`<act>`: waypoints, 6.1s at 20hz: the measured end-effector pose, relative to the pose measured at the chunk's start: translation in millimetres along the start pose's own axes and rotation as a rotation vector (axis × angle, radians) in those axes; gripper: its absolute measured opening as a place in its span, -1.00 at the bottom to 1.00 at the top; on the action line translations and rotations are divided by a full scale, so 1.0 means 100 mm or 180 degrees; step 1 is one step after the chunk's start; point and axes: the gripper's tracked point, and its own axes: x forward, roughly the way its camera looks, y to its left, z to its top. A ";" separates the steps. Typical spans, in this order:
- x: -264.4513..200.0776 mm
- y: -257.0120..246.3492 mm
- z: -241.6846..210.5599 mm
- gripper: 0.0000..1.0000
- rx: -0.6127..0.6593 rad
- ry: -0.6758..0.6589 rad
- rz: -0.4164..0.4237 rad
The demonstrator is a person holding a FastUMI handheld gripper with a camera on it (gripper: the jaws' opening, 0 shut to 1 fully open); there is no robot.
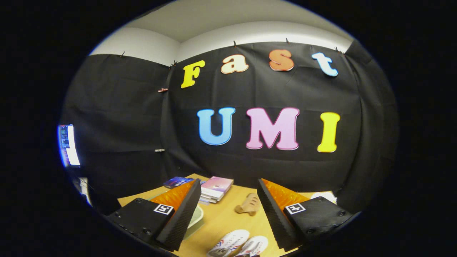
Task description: Open the storage box then place both shoes into the box .Put the left shoe in first, then the right shoe, with the right side of both shoes facing outward in a uniform manner.
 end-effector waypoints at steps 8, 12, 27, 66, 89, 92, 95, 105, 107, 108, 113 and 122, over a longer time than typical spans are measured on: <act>0.27 0.52 -1.05 0.96 0.1675 0.1043 0.1074; 0.40 0.77 -1.64 0.96 0.2486 0.1666 0.1425; 0.70 1.46 -2.53 0.48 0.3913 0.2417 0.2123; 1.64 3.55 -0.86 0.41 0.2939 0.1338 0.2090; -0.03 0.27 -2.33 0.88 0.0254 0.1993 -0.0582; -0.22 0.03 -2.80 0.78 0.0169 0.2346 -0.0729; -0.34 -0.14 -3.19 0.66 0.0028 0.2631 -0.0790; -0.11 -0.40 -3.83 0.17 -0.0284 0.2901 -0.1030; -0.05 -0.43 -3.82 0.09 -0.0094 0.2719 -0.1147; -0.04 -0.43 -3.81 0.06 -0.0053 0.2622 -0.1156; -0.02 -0.41 -3.86 -0.05 0.0269 0.2431 -0.1018; 0.09 -0.43 -3.59 -0.90 0.0850 0.2319 -0.1015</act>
